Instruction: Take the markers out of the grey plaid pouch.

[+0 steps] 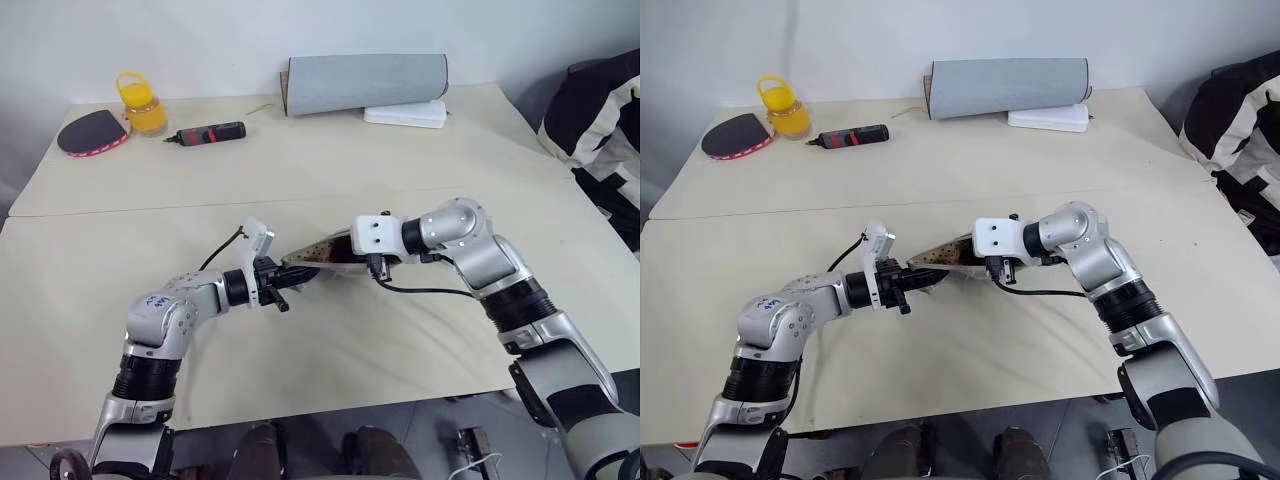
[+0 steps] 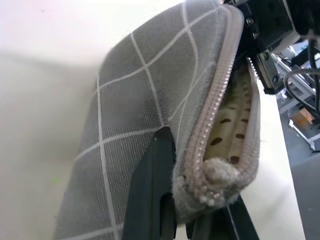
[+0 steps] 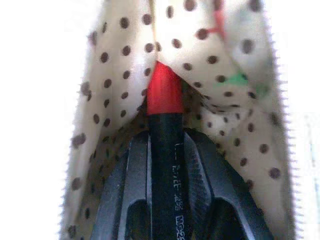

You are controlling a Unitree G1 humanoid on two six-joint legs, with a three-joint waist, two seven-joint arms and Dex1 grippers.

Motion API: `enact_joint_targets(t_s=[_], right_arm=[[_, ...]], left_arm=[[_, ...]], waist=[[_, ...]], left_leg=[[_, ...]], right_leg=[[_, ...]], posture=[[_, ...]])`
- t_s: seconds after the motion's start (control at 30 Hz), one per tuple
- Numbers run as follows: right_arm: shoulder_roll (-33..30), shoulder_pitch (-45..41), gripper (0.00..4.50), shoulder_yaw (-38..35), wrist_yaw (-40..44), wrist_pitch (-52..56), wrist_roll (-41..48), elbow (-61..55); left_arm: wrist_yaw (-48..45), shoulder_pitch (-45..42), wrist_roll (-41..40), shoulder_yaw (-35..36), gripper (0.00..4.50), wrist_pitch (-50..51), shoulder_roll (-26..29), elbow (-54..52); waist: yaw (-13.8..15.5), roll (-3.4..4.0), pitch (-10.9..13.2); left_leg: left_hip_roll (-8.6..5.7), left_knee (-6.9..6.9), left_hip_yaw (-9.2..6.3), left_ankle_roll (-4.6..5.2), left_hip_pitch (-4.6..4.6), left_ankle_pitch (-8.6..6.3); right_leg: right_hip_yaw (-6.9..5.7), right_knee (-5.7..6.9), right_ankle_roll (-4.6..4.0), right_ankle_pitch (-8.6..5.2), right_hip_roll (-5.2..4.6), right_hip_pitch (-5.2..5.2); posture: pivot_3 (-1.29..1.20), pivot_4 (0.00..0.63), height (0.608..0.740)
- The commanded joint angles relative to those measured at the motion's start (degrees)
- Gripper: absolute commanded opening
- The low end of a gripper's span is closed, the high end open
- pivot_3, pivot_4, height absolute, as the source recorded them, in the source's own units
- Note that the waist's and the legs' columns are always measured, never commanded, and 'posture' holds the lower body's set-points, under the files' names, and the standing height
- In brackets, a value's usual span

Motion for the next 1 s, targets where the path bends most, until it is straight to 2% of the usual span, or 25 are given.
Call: enact_joint_targets(t_s=[0.03,0.23,0.37,0.47,0.6,0.73,0.9,1.0], right_arm=[[-2.83,0.35,0.55,-4.12,0.23,2.1,3.06,-4.37],[-5.72,0.81,0.55,-5.07,0.45,5.98,5.49,-8.37],[-8.93,1.06,0.55,-2.76,0.19,2.83,2.0,-6.19],[-9.85,1.11,0.55,-3.22,0.77,2.48,2.99,-4.96],[-8.74,0.91,0.55,-3.8,1.33,4.09,5.56,-6.55],[-7.28,0.91,0.55,-4.74,2.62,8.79,10.85,-10.34],[-7.93,0.64,0.55,-5.12,2.93,10.47,12.26,-11.46],[-4.79,-0.17,0.55,-7.21,1.01,11.69,16.0,-12.33]], left_arm=[[0.72,-0.05,0.0,-0.22,0.0,-0.82,-0.58,-1.78],[0.27,-0.41,-0.47,-1.12,0.0,1.09,2.11,-5.38],[1.19,-2.69,-0.33,-0.62,0.0,2.42,2.83,-5.76],[0.81,-2.85,0.8,-1.0,0.0,1.75,4.38,-5.89],[-0.12,-1.88,2.32,-2.11,0.0,-0.17,6.66,-5.17],[1.29,-2.07,4.99,-3.88,0.0,-3.9,5.74,-4.01],[1.63,-2.17,6.86,-3.71,0.0,-6.89,5.2,-1.85],[1.12,-1.42,7.05,-4.41,0.0,-7.8,4.97,-2.23]], waist=[[-0.04,-0.01,0.0],[-0.15,-0.01,0.01],[0.01,-0.02,0.01],[-0.04,-0.02,0.01],[-0.12,-0.02,0.01],[-0.14,-0.02,0.02],[0.06,-0.02,0.01],[-0.04,-0.01,0.01]], left_leg=[[0.0,0.0,-0.01,0.0,0.0,0.0],[0.01,-0.06,0.02,0.0,0.0,0.0],[0.0,-0.05,0.01,0.0,0.0,0.0],[-0.04,-0.03,0.02,0.01,-0.01,-0.01],[0.01,-0.05,0.03,0.01,0.0,-0.01],[0.01,-0.06,0.04,0.01,0.0,-0.01],[-0.01,-0.03,0.02,0.02,0.0,-0.01],[-0.01,-0.05,0.02,0.02,0.0,-0.01]], right_leg=[[0.0,-0.03,0.0,0.0,0.0,0.0],[0.03,-0.08,0.0,0.0,0.02,-0.03],[0.02,-0.18,0.0,0.0,0.02,-0.01],[0.03,-0.23,0.0,0.0,-0.01,0.02],[0.04,-0.21,0.0,0.0,0.04,-0.02],[0.06,-0.22,0.0,0.0,0.03,-0.02],[0.04,-0.23,0.0,0.0,0.0,0.02],[0.04,-0.22,0.0,0.0,0.01,0.0]], posture=[[0.0,0.15,0.74],[0.0,0.15,0.74],[0.0,0.15,0.74],[0.0,0.15,0.74],[0.0,0.15,0.74],[0.0,0.15,0.74],[0.0,0.15,0.74],[0.0,0.15,0.74]])
